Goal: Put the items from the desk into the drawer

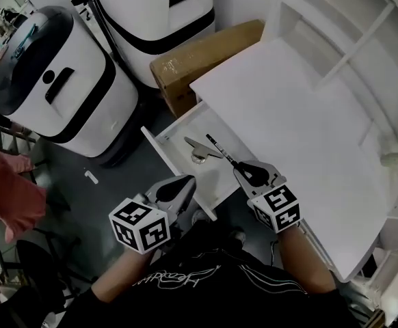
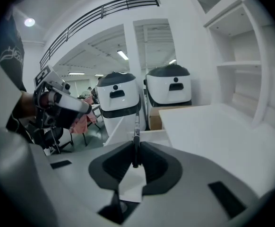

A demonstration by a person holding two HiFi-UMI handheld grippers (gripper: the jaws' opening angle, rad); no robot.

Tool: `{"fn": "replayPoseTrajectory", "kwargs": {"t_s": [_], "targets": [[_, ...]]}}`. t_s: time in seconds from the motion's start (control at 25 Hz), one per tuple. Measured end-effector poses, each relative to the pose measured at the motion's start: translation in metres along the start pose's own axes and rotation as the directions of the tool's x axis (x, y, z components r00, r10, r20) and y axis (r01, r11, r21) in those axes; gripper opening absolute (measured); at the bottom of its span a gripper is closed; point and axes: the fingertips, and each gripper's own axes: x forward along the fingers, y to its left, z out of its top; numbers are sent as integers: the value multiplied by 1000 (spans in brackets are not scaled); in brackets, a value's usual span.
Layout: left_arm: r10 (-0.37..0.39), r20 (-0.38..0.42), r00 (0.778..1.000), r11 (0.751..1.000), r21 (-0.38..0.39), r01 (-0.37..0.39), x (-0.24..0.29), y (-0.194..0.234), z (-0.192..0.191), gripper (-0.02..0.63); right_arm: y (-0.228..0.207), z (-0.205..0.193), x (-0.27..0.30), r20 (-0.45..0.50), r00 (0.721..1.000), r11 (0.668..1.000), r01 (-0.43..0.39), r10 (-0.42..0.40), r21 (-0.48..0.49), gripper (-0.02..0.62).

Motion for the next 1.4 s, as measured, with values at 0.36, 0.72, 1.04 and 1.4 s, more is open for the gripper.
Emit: {"fn": "replayPoseTrajectory", "kwargs": {"t_s": [0.36, 0.72, 1.04, 1.4], "targets": [[56, -31, 998, 997, -48, -57, -25, 66, -9, 9, -1, -55, 100, -174, 984, 999, 50, -49, 4, 63], [91, -45, 995, 994, -56, -94, -35, 111, -6, 9, -35, -107, 178, -316, 942, 992, 127, -113, 23, 63], [138, -56, 989, 985, -93, -143, -41, 137, -11, 9, -63, -147, 214, -427, 894, 989, 147, -135, -6, 63], [152, -59, 987, 985, -72, -156, -43, 117, -18, 9, -52, -141, 209, -401, 915, 998, 63, -51, 17, 186]]}}
